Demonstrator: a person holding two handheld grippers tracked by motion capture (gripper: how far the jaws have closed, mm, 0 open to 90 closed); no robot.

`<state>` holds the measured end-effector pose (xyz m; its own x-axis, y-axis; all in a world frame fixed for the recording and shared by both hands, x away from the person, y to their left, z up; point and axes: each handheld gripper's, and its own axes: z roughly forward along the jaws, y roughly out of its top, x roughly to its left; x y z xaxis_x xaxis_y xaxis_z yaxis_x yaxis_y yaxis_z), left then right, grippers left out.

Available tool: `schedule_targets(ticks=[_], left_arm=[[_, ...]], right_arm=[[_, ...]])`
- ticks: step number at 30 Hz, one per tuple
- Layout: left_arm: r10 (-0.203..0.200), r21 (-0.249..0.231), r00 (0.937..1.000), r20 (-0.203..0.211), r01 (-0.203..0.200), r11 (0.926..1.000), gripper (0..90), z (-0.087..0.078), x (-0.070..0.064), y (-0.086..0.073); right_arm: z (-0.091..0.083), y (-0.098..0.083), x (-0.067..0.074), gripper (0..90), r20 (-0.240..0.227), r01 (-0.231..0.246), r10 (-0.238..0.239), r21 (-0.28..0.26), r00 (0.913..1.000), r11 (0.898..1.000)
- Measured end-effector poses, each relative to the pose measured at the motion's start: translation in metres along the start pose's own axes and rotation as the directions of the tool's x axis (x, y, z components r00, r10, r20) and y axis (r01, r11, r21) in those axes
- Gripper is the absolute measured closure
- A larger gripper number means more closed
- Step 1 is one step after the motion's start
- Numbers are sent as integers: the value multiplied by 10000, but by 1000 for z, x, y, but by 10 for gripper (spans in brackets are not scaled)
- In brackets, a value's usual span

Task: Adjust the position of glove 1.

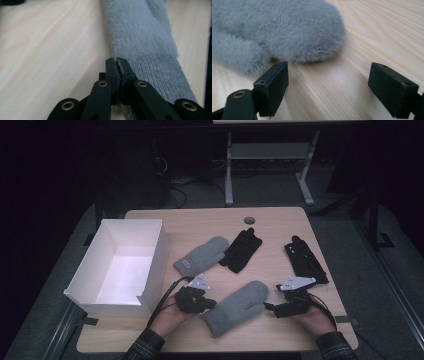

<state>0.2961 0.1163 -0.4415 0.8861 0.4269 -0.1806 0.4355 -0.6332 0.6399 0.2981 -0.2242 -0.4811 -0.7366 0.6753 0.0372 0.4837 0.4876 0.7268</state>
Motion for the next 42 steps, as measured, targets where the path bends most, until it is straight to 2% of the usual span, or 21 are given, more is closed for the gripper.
schedule_targets(ticks=[2,5,7,9,10,12,15,17,22,24,27,29,30,34,37,38,40,42], left_arm=[[31,65,9999,153,-32,10000,870,2,-2,0],[-10,24,10000,93,10,10000,852,3,-2,0],[-44,-51,10000,-71,43,10000,816,0,1,1],[-261,-331,9991,-335,250,9991,784,-2,5,3],[-145,-290,9989,-450,132,9995,747,-4,8,4],[-214,-478,9968,-770,177,9987,666,-7,14,7],[-206,-584,9897,-1417,125,9982,533,-8,24,14],[-224,-592,9876,-1551,133,9982,437,-8,29,17],[-206,-745,9774,-2103,49,9972,350,-9,43,29],[-344,-809,9740,-2241,166,9966,336,-10,51,34],[-503,-1029,9623,-2675,234,9944,300,-11,64,41],[-463,-1049,9502,-3083,144,9944,304,-10,73,45],[-430,-1036,9462,-3208,101,9946,312,-9,77,47],[-618,-962,9342,-3513,296,9949,317,-5,91,53],[-836,-930,9183,-3871,513,9943,324,-3,101,53],[-948,-966,9102,-4031,607,9935,342,-3,106,54],[-1116,-1045,9020,-4170,744,9917,462,-3,114,54],[-1302,-1026,8849,-4473,938,9903,542,-3,122,57]], right_arm=[[0,0,0,164,2,1,-1,3,10000,10000],[0,0,0,164,6,2,-2,-11,10000,10000],[0,0,0,164,-2,7,-7,-19,10000,10000],[0,0,0,164,-4,12,-12,-21,10000,10000],[0,0,0,164,-3,3,-3,-19,10000,10000],[0,0,0,162,-11,7,-7,-21,10000,10000],[0,0,0,151,13,-1,1,20,10000,10000],[0,0,0,149,25,-26,26,22,10000,10000],[-9,-9,-5,145,23,-167,167,-46,9999,9998],[-13,-12,-7,146,80,-280,280,-51,9996,9996],[-14,-13,-6,146,172,-289,289,-11,9994,9996],[-13,-13,-6,143,246,-170,170,15,9996,9999],[-13,-12,-6,143,243,-177,177,10,9995,9998],[-13,-12,-6,143,239,-178,177,16,9996,9998],[-13,-12,-5,143,236,-221,221,3,9995,9998],[-13,-12,-6,143,237,-176,176,19,9996,9998],[-13,-12,-5,143,220,-225,224,13,9995,9997],[-12,-12,-5,143,216,-190,190,3,9996,9998]])
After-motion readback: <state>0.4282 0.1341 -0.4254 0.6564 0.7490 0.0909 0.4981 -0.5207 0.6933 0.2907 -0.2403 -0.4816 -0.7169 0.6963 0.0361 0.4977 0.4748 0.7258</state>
